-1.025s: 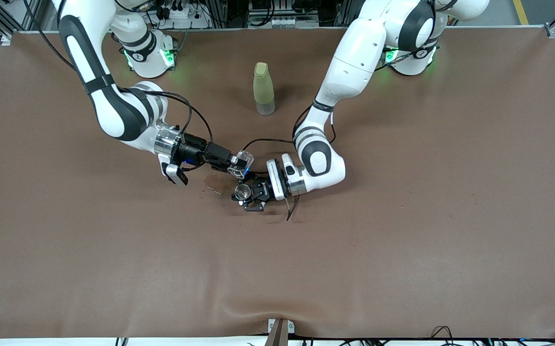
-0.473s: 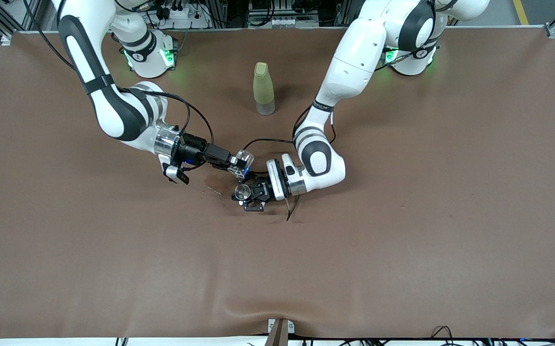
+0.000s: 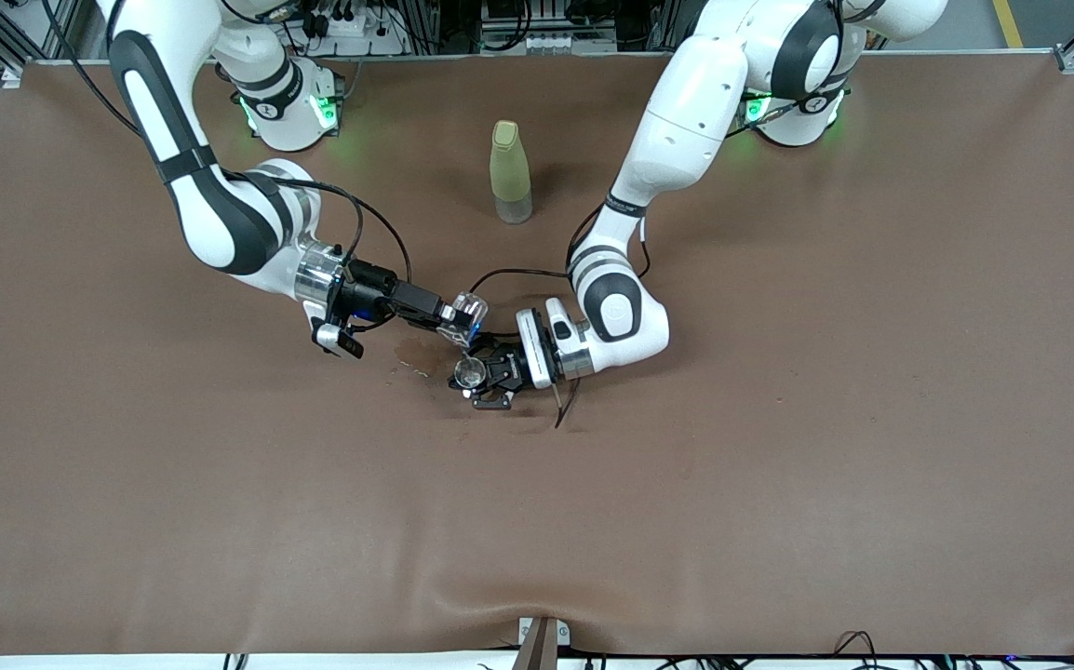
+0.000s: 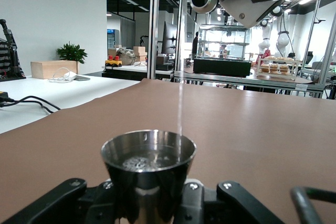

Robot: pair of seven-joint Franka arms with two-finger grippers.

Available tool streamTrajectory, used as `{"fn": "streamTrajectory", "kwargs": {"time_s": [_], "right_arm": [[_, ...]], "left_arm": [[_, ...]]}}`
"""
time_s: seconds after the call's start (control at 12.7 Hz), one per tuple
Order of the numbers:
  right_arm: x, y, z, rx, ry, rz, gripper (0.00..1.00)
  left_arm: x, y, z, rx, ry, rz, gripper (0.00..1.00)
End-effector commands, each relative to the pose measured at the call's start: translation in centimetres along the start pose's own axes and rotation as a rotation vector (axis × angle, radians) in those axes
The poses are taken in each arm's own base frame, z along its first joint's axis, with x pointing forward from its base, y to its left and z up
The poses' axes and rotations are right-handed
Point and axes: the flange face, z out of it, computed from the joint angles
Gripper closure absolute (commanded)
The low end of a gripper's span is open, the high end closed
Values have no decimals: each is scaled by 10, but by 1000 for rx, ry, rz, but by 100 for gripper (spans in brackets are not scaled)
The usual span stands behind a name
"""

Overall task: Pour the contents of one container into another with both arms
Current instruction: 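Pour the liquid from the glass cup into the jigger held by the left gripper, then tip the glass cup upright and draw the right gripper back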

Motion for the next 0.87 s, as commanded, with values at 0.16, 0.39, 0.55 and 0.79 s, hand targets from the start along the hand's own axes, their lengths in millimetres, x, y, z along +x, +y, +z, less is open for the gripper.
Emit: {"fn": "streamTrajectory", "kwargs": {"time_s": [0.16, 0.39, 0.55, 0.79], "right_arm": [[4, -5, -4, 26, 18, 44, 87], [10, -2, -7, 25, 29, 50, 87], [11, 4, -4, 22, 27, 57, 87], [12, 8, -2, 19, 25, 77, 87]], "left_arm": [[5, -2, 1, -1, -5, 17, 100], [5, -2, 1, -1, -5, 17, 100], [4, -2, 1, -2, -9, 19, 100], [8, -5, -1, 0, -6, 16, 100]]}}
